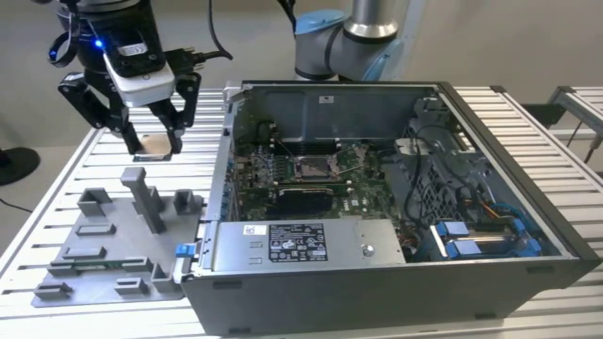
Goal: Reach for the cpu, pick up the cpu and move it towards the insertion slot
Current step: 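Pick up the cpu and move it towards the insertion slot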
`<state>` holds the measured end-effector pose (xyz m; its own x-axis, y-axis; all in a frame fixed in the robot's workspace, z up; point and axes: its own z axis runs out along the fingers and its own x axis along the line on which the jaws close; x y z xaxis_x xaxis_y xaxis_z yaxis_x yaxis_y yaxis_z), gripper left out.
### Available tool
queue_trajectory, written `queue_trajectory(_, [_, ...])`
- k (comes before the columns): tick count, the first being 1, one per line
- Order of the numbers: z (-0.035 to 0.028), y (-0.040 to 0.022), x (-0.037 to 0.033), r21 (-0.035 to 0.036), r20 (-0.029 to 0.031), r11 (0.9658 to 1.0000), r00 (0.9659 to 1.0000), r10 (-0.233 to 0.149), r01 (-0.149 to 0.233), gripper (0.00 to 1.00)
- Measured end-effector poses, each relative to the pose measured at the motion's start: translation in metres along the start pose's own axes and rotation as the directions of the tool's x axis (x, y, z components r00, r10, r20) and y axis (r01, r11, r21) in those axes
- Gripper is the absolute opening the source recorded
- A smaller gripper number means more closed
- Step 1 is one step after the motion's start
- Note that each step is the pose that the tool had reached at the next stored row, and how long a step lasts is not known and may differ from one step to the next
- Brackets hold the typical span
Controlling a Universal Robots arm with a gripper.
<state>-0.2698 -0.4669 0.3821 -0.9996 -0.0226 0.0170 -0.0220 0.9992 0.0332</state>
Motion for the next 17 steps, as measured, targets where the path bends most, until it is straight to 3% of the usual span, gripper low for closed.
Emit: queue_trajectory(17, [-0.0009,-0.0011,-0.0504,0.0000,0.0000,1.0000,1.0000,0.000,0.000,0.00])
